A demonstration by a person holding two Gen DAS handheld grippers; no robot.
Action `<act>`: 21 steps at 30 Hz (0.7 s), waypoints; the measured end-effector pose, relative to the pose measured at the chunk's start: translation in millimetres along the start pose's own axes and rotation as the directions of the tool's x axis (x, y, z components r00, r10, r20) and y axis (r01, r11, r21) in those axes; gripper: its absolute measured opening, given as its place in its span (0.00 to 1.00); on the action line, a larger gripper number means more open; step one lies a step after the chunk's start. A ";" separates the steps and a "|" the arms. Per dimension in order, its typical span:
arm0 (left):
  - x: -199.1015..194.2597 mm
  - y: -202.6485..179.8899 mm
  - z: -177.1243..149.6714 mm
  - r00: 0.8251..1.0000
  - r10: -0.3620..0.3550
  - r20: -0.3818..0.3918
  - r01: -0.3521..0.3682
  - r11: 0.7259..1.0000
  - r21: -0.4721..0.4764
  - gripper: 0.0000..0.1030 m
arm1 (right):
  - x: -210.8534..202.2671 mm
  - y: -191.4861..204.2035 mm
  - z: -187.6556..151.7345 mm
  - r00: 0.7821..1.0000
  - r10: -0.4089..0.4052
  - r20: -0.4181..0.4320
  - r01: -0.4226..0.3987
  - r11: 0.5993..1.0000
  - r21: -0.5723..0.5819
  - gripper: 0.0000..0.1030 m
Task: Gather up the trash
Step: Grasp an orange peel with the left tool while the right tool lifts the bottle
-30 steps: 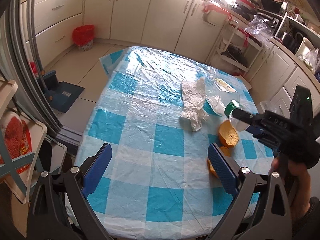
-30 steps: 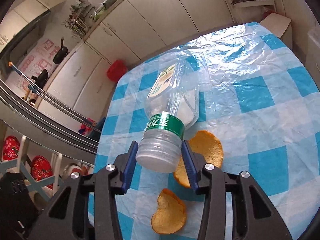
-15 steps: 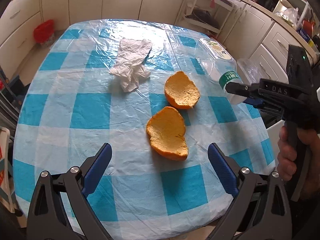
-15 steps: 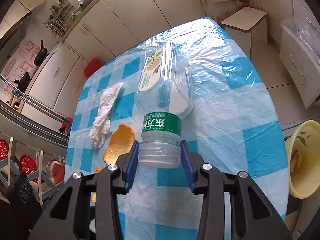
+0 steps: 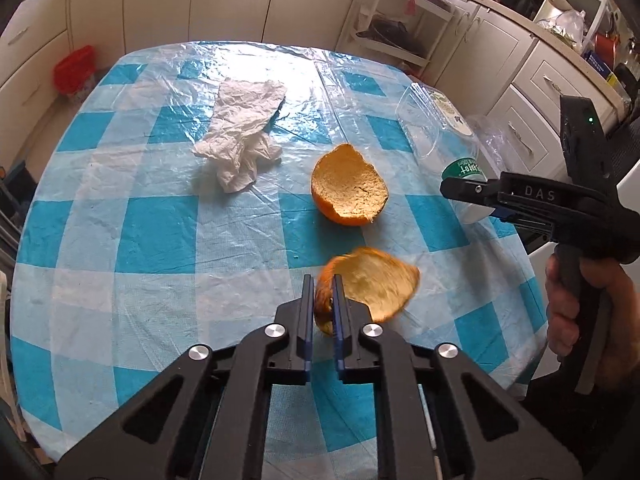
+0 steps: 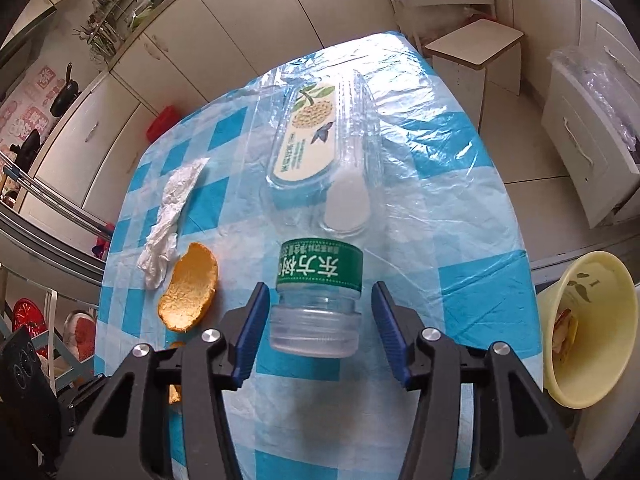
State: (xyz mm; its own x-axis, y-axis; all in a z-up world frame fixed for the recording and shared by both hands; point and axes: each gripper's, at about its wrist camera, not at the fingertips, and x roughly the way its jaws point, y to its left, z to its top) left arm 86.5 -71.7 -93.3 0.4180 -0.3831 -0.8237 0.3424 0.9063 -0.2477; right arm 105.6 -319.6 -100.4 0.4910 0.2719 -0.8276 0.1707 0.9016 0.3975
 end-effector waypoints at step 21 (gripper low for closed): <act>-13.9 -10.1 -2.5 0.998 0.053 0.045 -0.057 0.995 0.081 0.10 | -7.9 11.2 -13.8 1.000 -0.002 -0.031 -0.001 0.996 -0.092 0.40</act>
State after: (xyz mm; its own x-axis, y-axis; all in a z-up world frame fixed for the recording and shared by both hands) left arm 75.2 -75.1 -80.7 0.4734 -0.3421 -0.8117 0.3855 0.9090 -0.1582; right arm 91.8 -307.0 -94.9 0.4644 0.2805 -0.8400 0.0911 0.9284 0.3603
